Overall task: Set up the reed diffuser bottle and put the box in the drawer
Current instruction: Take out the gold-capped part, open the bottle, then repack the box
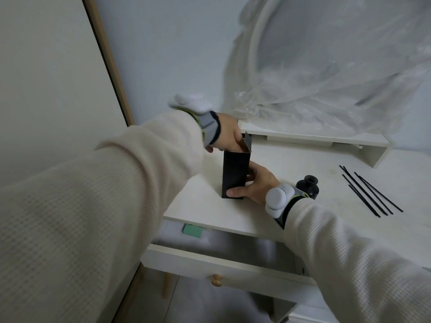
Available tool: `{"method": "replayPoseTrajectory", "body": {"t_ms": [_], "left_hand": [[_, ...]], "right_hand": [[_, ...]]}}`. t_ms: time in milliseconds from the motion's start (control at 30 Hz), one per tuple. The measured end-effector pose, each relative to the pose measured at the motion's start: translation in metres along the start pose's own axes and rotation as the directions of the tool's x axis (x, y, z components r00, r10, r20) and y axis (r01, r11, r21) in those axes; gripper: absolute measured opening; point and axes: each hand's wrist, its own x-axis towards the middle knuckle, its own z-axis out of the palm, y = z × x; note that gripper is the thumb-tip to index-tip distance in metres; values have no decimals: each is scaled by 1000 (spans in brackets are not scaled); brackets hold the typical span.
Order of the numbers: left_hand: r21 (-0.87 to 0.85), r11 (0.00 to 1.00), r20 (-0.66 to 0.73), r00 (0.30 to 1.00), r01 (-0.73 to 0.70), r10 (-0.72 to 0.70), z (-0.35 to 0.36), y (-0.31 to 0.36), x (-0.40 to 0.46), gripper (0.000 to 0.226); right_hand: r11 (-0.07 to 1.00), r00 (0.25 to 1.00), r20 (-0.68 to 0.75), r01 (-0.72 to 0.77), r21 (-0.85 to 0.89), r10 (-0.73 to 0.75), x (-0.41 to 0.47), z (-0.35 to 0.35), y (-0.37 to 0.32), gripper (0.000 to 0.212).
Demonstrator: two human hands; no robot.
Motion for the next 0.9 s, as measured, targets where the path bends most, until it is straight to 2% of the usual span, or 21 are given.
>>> {"method": "replayPoseTrajectory", "body": {"t_ms": [33,100,167,200,233,267,333,367,467,567,633,700,800,900], "left_hand": [[-241,970,-60,998,-41,28,-1,-4,-4,19],[-590,803,-217,974,-81,-61,2,-19,-14,26],[-817,577,-139,975,-13,-175,6,-31,-21,60],[-857,514,-60,982,41,-179,9,-34,-22,81],[-863,502,-22,989,56,-148,14,-32,-24,96],[-843,537,-27,995,30,-98,18,-30,-26,99],[-795,601,-119,993,-82,-21,25,-25,-28,78],[-800,586,-145,989,-127,16,27,-23,-28,71],[-873,444,-163,978,-203,127,37,-29,-27,76],[-936,243,-227,965,-253,130,47,-40,-26,53],[-946,192,-255,965,-261,59,54,-41,-27,31],[-946,175,-273,962,-273,25,60,-40,-28,21],[-940,184,-290,957,-288,15,61,-35,-28,32],[-938,202,-283,959,-280,17,57,-30,-30,42]], "right_hand": [[1000,1000,6,-3,5,3,0,-1,1,65],[1000,1000,21,-6,-4,6,2,-1,1,65],[1000,1000,22,-8,-28,9,4,2,1,66],[999,1000,13,-7,-40,8,4,4,1,67],[998,1000,5,-9,-55,10,4,5,0,68],[997,1000,-3,-15,-70,15,4,6,0,68],[994,999,-13,-38,-102,37,2,7,-2,68],[992,999,-13,-52,-115,51,0,6,-3,69],[983,996,55,-54,-174,65,1,1,-9,80],[947,982,150,-62,-314,115,4,-6,-23,89],[940,980,148,-79,-331,134,4,-10,-29,93],[969,992,96,-55,-242,81,0,-16,-37,98],[998,996,91,-32,54,27,-8,-30,-57,90],[889,982,177,-144,435,72,-11,-46,-74,70]]}}
